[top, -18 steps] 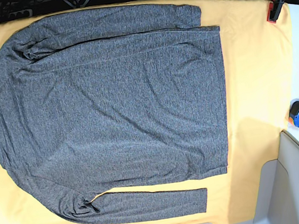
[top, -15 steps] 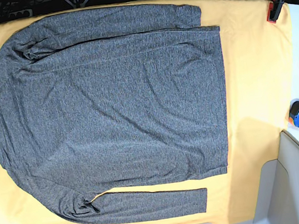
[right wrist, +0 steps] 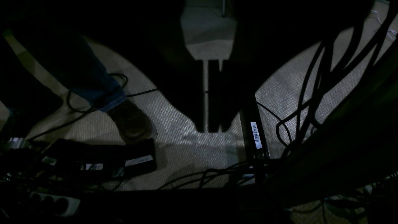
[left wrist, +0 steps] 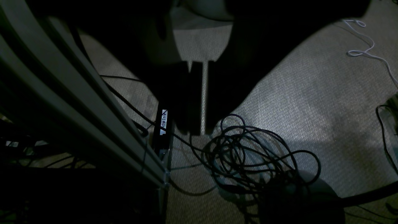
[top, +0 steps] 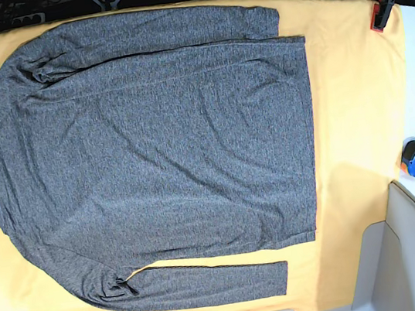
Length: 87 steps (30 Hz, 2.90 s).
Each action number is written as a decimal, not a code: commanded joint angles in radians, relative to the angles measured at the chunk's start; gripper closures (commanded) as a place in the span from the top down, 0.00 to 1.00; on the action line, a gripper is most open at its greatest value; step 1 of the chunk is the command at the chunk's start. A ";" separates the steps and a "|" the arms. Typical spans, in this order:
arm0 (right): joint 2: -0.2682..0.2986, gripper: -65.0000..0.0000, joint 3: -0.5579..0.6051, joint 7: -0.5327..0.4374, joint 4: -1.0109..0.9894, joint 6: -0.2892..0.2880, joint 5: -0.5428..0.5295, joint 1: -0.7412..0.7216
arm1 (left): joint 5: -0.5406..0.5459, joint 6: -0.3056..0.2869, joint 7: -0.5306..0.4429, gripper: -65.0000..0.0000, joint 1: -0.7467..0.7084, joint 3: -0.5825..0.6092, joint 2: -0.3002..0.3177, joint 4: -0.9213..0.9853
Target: Fold the T-shirt properly
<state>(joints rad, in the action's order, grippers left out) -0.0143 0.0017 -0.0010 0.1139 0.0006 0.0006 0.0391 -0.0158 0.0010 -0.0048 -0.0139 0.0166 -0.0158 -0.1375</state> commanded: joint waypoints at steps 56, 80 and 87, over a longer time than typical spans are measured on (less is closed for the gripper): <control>0.018 0.00 0.005 -0.086 0.806 -0.001 -0.003 0.657 | 0.010 0.003 -0.051 0.00 -0.461 -0.002 0.023 -0.569; 0.112 0.00 0.105 -0.087 1.595 -0.001 -0.009 1.122 | 0.244 0.003 -0.048 0.00 -1.115 0.265 0.343 -1.468; 0.112 0.00 0.106 -0.087 1.724 -0.004 -0.023 1.135 | 0.250 0.003 -0.048 0.00 -1.211 0.273 0.445 -1.674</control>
<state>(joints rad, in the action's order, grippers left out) 0.0963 0.1062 -0.0631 1.8233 -0.0032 -0.0208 1.1500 0.2325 0.0040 -0.0273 -1.2011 0.2886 0.4210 -1.7973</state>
